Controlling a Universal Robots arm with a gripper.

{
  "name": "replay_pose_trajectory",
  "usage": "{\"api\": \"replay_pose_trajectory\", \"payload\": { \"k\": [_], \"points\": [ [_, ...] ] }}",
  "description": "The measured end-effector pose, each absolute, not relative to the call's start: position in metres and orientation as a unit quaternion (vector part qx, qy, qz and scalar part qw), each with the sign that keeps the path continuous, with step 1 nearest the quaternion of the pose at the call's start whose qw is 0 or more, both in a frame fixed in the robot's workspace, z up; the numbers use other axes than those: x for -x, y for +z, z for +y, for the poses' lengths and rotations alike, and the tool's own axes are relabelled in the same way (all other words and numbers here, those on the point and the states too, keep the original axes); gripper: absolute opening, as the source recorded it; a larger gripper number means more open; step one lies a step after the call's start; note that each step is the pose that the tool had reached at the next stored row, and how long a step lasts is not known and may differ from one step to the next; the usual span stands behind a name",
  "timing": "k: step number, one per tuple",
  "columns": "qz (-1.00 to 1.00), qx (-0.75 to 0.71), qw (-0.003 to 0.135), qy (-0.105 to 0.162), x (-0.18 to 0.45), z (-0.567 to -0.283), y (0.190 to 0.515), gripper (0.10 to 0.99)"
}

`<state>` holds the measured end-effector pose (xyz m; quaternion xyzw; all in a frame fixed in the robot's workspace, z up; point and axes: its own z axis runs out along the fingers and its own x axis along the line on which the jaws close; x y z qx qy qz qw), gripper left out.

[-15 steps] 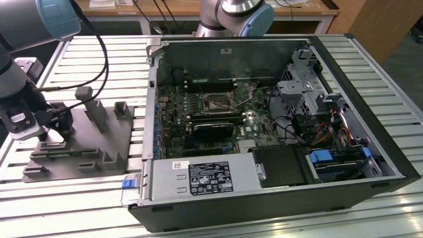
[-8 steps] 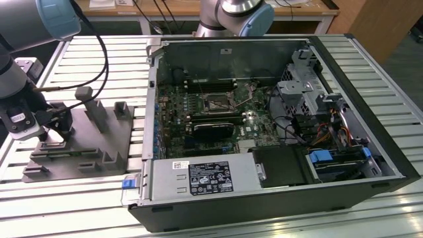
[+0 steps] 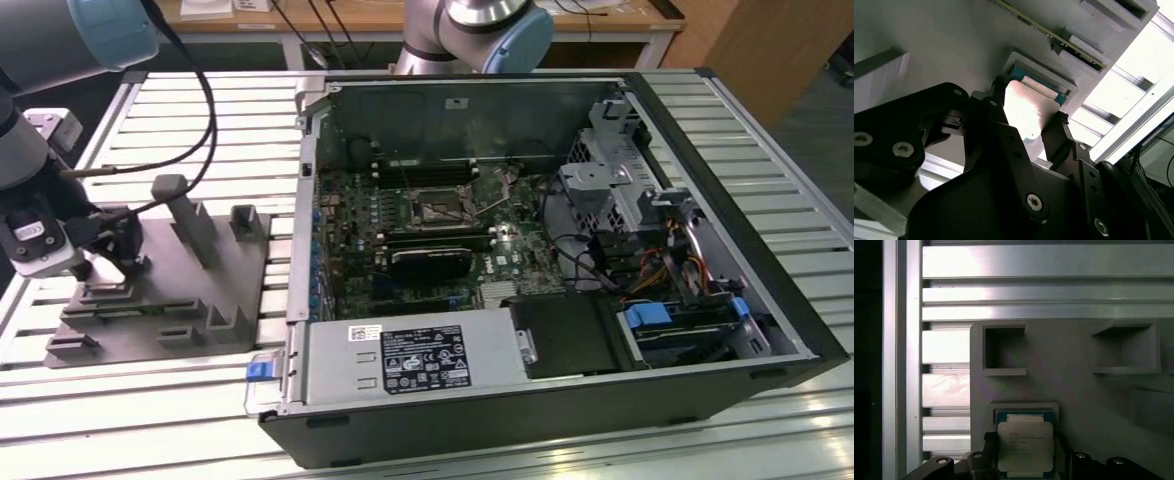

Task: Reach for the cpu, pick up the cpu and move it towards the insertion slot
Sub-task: 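Pick up the cpu and move it towards the insertion slot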

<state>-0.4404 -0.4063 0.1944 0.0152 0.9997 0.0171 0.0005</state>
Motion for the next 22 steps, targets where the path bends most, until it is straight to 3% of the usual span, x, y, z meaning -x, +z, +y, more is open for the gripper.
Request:
{"api": "replay_pose_trajectory", "payload": {
  "k": [22],
  "points": [
    [1.0, -0.015, 0.005, 0.017, 0.44, -0.406, 0.248, 0.541]
  ]
}}
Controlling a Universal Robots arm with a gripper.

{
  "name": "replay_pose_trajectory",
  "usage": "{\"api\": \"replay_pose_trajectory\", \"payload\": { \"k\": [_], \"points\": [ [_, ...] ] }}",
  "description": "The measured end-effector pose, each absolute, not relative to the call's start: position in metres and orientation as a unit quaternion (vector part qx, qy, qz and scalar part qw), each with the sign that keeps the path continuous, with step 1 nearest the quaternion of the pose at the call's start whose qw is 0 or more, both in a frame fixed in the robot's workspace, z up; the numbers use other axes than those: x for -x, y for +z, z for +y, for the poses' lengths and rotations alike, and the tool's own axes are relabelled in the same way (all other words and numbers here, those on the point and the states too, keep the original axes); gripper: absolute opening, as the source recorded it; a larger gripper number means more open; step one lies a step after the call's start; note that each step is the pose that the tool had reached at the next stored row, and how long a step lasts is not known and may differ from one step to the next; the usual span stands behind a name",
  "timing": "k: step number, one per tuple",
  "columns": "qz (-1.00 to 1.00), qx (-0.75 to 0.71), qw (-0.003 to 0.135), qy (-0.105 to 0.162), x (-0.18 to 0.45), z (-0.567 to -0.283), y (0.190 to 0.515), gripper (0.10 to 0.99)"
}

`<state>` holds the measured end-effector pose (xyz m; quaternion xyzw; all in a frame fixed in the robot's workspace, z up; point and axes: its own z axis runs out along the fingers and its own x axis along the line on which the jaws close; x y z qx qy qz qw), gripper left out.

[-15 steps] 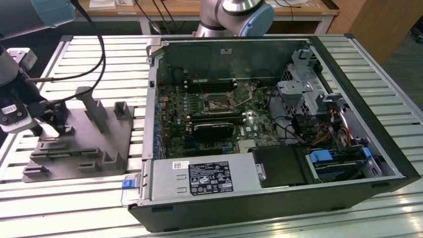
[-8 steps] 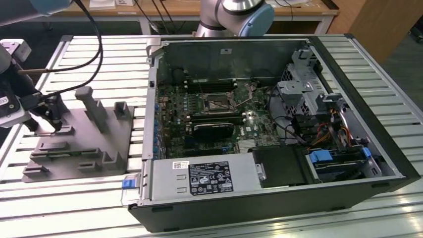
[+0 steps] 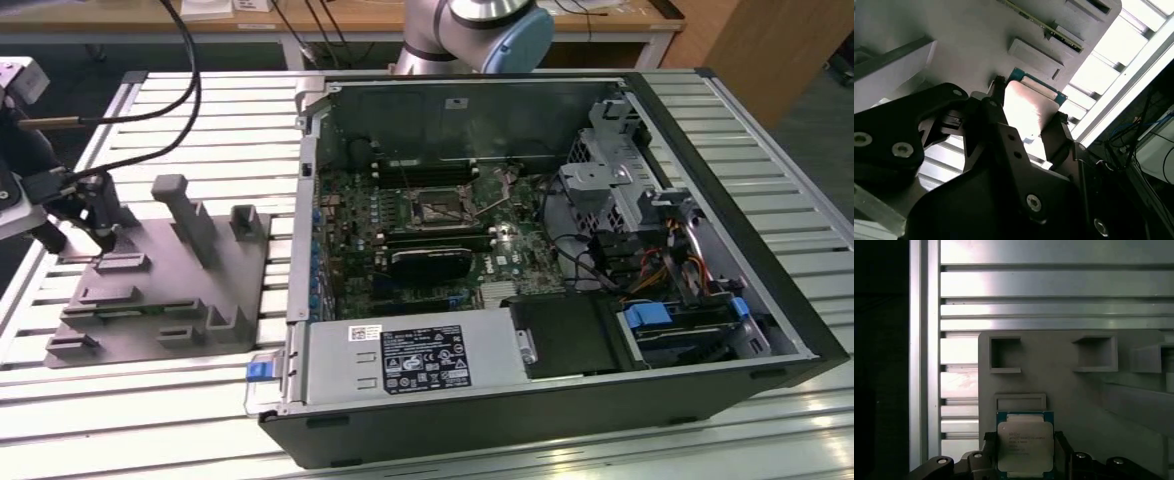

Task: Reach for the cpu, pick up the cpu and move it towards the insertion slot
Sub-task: 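Pick up the cpu and move it towards the insertion slot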

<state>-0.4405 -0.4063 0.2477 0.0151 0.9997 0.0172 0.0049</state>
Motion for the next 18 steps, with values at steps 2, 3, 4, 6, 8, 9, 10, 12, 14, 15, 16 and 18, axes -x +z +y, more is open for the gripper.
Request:
{"api": "replay_pose_trajectory", "payload": {
  "k": [2, 3, 4, 6, 8, 9, 10, 12, 14, 15, 16, 18],
  "points": [
    [1.0, -0.015, 0.005, 0.017, 0.44, -0.406, 0.253, 0.541],
    [1.0, -0.015, 0.005, 0.017, 0.44, -0.406, 0.256, 0.541],
    [1.0, -0.015, 0.006, 0.017, 0.44, -0.406, 0.259, 0.541],
    [1.0, -0.015, 0.006, 0.017, 0.44, -0.406, 0.265, 0.541],
    [1.0, -0.015, 0.007, 0.017, 0.44, -0.406, 0.271, 0.541],
    [1.0, -0.015, 0.007, 0.017, 0.44, -0.406, 0.274, 0.541],
    [1.0, -0.015, 0.007, 0.017, 0.44, -0.406, 0.277, 0.541],
    [1.0, -0.015, 0.008, 0.017, 0.44, -0.406, 0.283, 0.541],
    [1.0, -0.015, 0.008, 0.017, 0.44, -0.406, 0.289, 0.541],
    [1.0, -0.015, 0.009, 0.017, 0.44, -0.406, 0.292, 0.541],
    [1.0, -0.015, 0.009, 0.017, 0.44, -0.406, 0.295, 0.541],
    [1.0, -0.015, 0.009, 0.017, 0.44, -0.406, 0.3, 0.541]
  ]
}}
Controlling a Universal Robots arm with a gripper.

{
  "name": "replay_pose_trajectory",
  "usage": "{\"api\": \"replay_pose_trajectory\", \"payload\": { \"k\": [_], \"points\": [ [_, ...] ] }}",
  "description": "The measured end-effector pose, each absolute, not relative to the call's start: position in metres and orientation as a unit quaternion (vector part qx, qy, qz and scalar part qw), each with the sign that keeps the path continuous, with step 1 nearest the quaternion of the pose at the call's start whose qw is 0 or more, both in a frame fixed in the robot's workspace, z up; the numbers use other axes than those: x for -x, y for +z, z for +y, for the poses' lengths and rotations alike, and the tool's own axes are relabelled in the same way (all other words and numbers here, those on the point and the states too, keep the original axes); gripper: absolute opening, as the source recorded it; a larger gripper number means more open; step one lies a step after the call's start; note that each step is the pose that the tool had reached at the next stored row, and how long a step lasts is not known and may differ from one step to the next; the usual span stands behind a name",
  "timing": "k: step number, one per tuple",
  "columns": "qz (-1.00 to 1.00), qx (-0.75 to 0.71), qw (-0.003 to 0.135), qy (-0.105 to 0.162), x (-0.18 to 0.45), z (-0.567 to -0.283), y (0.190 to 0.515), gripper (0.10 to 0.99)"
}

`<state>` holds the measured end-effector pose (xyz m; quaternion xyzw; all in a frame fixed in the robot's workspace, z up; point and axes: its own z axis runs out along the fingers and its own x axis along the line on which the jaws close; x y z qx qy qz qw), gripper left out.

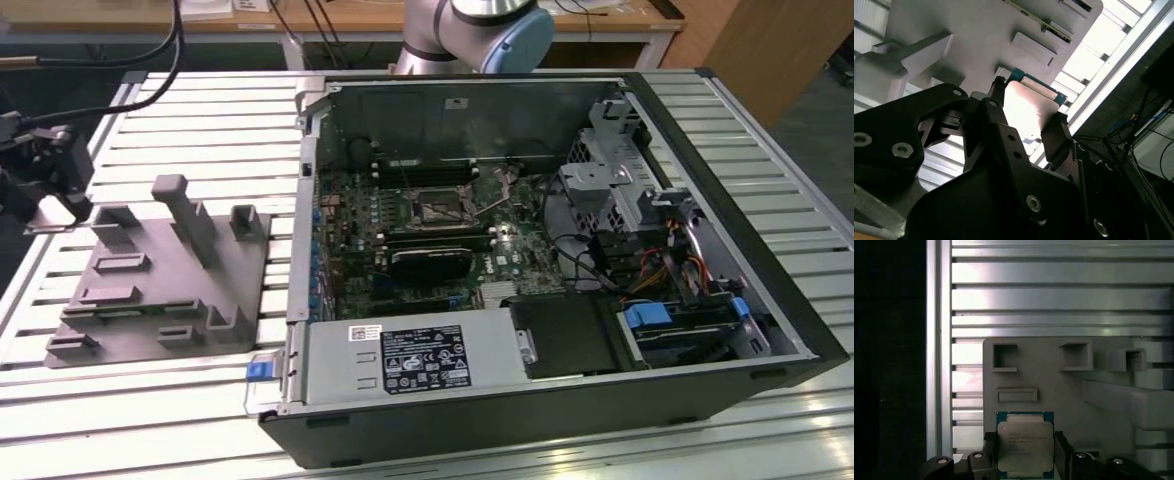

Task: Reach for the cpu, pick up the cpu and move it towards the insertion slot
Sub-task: 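Pick up the cpu and move it towards the insertion slot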

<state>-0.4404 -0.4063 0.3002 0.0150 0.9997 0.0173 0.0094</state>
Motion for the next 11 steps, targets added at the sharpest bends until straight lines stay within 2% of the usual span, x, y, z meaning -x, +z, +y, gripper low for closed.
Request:
{"api": "replay_pose_trajectory", "payload": {
  "k": [11],
  "points": [
    [1.0, -0.015, 0.012, 0.017, 0.44, -0.406, 0.323, 0.541]
  ]
}}
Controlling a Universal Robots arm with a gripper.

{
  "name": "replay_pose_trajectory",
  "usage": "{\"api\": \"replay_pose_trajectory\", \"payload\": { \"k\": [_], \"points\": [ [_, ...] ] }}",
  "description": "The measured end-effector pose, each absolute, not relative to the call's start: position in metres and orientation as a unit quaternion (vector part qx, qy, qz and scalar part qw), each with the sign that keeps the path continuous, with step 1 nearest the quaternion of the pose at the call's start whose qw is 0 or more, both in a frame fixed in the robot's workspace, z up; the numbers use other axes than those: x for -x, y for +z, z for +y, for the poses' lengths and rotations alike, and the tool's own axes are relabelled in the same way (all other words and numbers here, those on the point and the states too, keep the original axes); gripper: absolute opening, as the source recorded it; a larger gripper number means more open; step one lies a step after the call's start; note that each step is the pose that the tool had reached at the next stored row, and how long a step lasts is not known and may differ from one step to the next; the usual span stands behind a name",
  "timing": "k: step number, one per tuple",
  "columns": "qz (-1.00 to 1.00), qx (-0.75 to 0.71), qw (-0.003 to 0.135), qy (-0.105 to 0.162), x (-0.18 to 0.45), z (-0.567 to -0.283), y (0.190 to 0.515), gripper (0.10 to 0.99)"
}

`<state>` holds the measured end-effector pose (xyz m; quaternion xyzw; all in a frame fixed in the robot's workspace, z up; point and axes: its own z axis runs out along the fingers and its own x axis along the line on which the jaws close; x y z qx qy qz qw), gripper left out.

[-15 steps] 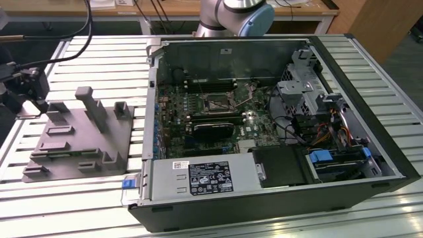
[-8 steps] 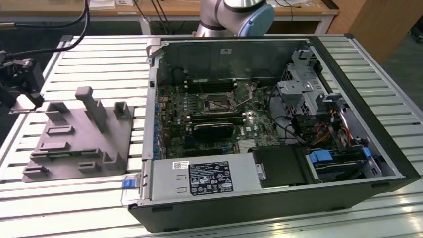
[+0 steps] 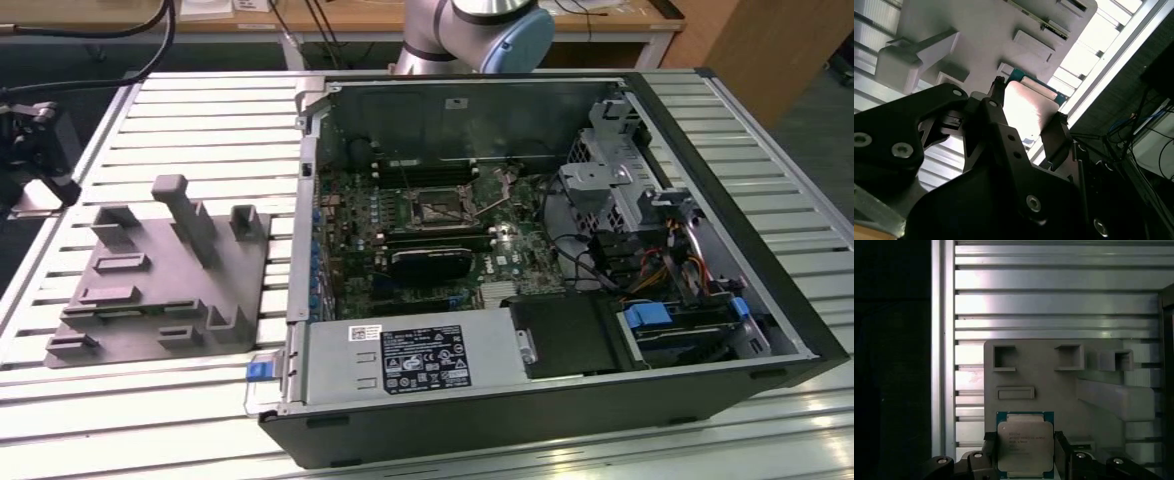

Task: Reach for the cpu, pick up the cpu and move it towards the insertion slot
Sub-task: 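Pick up the cpu and move it towards the insertion slot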

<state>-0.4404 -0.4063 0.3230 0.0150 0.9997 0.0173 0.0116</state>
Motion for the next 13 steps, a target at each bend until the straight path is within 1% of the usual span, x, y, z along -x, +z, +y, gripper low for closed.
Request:
{"api": "replay_pose_trajectory", "payload": {
  "k": [13],
  "points": [
    [1.0, -0.015, 0.014, 0.017, 0.44, -0.406, 0.34, 0.541]
  ]
}}
